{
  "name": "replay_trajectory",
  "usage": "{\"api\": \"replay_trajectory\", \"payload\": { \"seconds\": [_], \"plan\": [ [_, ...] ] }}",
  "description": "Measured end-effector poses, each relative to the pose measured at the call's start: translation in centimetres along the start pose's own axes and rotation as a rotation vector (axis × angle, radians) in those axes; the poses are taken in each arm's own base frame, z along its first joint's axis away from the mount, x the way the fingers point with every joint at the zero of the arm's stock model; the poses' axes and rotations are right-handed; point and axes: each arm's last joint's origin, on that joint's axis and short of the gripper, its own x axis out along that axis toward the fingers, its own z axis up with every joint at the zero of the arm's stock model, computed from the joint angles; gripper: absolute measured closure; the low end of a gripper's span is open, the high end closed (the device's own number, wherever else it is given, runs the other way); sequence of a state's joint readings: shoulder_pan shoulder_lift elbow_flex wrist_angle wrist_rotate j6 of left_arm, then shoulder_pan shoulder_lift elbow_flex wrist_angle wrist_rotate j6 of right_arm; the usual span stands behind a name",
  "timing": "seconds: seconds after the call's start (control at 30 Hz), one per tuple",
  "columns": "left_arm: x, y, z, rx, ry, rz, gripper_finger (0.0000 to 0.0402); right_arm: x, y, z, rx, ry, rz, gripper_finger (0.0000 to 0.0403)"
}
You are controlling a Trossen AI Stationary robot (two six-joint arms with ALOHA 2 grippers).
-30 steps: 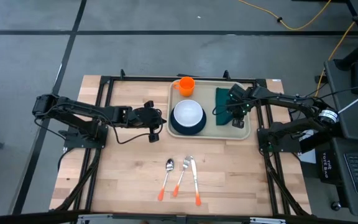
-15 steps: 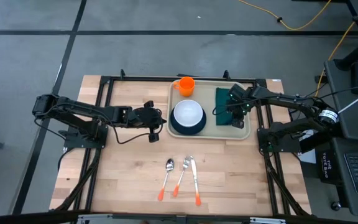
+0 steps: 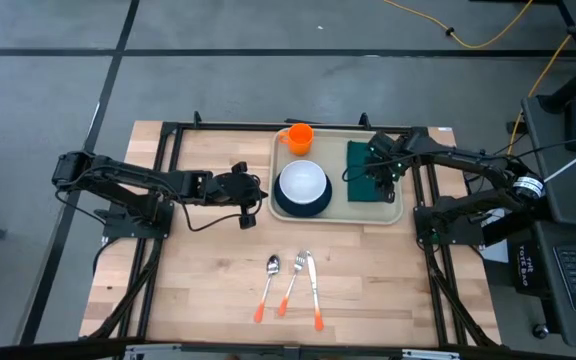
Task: Set up tray
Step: Put the blue napkin to the right of the blue plate on the serving tray, then put the orange spoon on the blue napkin on the serving tray
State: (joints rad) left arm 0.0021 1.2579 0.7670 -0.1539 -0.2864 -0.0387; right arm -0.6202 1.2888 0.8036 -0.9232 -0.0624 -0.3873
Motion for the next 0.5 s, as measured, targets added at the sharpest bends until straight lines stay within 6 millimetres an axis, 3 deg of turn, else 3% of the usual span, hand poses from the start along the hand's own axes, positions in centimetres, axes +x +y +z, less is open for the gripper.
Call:
{"api": "replay_trajectory", "payload": {
  "seconds": [0.17, 0.37, 0.5],
  "plan": [
    [0.0, 0.0, 0.0, 0.002, 0.000, 0.000, 0.0396, -2.2, -0.3, 1.4, 0.069, -0.052, -0.028, 0.0256],
    [0.0, 0.0, 0.0, 0.026, 0.000, 0.000, 0.0396, -5.0, 0.7, 3.2, 0.051, -0.129, -0.113, 0.0380],
    [0.0, 0.0, 0.0, 0.027, 0.000, 0.000, 0.0396, -6.2, 2.2, 3.3, 0.056, -0.162, -0.172, 0.0390]
  ]
}}
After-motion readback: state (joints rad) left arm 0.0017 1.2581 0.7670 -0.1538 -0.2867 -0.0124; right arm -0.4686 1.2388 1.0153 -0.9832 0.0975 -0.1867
